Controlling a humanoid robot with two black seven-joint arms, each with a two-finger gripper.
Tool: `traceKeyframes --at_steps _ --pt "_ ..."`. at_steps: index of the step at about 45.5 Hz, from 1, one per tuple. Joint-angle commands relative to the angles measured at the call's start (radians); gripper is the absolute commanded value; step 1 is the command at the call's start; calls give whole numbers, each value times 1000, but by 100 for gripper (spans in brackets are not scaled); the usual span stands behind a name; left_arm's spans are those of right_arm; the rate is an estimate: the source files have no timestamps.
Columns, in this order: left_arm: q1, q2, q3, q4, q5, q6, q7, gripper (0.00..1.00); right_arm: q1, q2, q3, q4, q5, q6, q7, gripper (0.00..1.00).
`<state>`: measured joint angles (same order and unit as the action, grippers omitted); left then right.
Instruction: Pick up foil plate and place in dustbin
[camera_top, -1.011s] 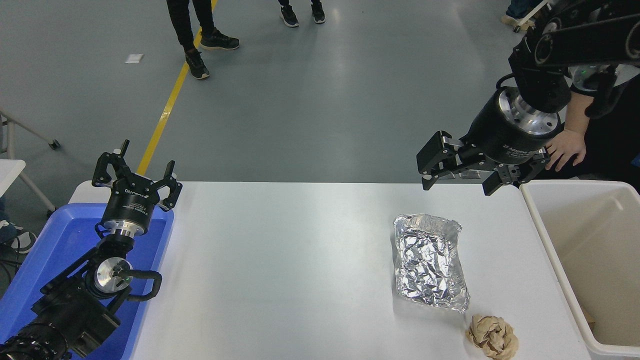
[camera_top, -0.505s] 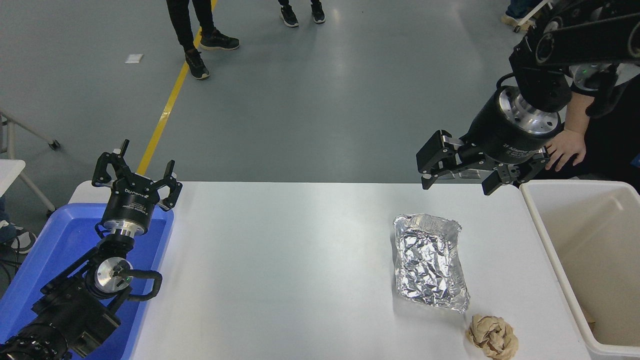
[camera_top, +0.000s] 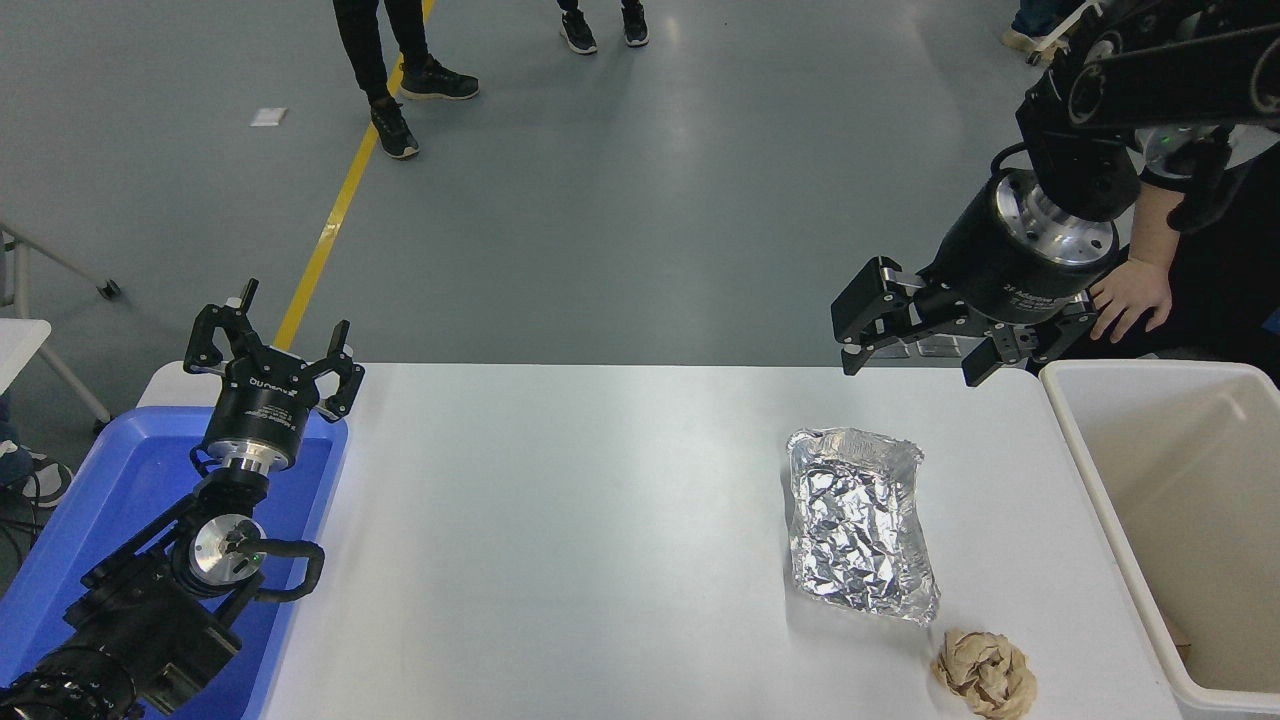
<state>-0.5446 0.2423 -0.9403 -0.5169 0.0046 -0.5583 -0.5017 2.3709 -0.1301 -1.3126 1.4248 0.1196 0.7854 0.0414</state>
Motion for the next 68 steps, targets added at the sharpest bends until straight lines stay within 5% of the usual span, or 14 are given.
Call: traceKeyframes --at_steps 1,53,68 --pt "0 0 0 0 0 0 0 98 -13 -3 -1 -18 -3 0 0 100" --pt "0 0 0 0 0 0 0 98 -229 -23 -5 -153 5 0 -2 100" --pt "2 0 -2 0 0 0 0 98 -550 36 -50 -185 -69 -483 -2 100"
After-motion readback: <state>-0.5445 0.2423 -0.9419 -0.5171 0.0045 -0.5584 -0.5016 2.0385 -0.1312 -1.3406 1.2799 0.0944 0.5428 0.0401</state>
